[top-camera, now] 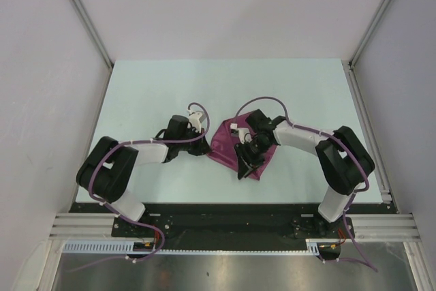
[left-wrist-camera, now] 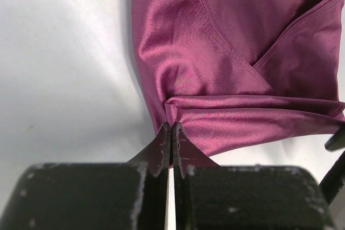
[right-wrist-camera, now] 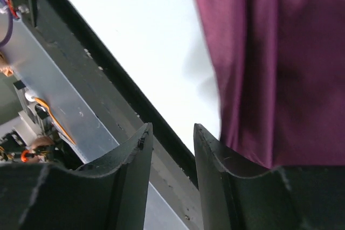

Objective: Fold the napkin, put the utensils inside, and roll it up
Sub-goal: Roll the napkin at the center of the board.

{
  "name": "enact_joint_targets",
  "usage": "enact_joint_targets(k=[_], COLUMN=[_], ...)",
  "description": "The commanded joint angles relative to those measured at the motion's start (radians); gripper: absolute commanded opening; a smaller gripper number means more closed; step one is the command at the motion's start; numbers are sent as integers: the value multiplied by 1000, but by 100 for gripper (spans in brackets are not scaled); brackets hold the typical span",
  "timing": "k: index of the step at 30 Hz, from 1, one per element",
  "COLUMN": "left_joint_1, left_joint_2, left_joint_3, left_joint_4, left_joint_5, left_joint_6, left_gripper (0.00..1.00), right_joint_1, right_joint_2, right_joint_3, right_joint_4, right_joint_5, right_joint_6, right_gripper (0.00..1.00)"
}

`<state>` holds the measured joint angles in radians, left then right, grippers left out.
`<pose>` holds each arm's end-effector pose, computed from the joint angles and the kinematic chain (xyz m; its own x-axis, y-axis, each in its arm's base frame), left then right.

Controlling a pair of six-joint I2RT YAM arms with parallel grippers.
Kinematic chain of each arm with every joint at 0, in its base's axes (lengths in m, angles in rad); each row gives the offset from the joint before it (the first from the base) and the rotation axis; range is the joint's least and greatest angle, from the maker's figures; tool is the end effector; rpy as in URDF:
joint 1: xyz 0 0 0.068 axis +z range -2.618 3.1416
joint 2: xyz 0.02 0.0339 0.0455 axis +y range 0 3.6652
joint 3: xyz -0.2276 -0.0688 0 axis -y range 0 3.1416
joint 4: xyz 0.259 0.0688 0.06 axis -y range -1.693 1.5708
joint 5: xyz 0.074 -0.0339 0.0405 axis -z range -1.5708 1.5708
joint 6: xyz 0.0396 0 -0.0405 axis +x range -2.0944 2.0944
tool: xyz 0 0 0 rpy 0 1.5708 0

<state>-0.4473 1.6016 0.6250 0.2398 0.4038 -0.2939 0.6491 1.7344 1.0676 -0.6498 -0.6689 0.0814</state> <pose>0.2669 -0.1453 0.0858 -0.7711 0.0744 -0.6324 0.4563 0.7573 -0.4672 0.2434 0.2155 0.1233 -0.8171 -0.5400 -0.2018 -0.5338 0.5765 0.6187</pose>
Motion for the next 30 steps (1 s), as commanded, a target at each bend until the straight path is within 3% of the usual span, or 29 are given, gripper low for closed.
enact_joint_targets(k=[1, 23, 30], left_joint_1=[7, 7, 7], left_joint_2=[6, -3, 9], left_joint_3=[28, 48, 76], left_joint_4=[-17, -62, -105], left_joint_5=[-2, -22, -14], left_joint_6=[24, 29, 22], left_gripper=[0, 0, 0], right_joint_1=[-63, -227, -197], right_joint_2=[-16, 79, -30], right_joint_3=[-35, -152, -16], right_joint_4=[-2, -33, -106], right_joint_5=[35, 74, 40], right_joint_6=[46, 66, 24], right_gripper=[40, 39, 42])
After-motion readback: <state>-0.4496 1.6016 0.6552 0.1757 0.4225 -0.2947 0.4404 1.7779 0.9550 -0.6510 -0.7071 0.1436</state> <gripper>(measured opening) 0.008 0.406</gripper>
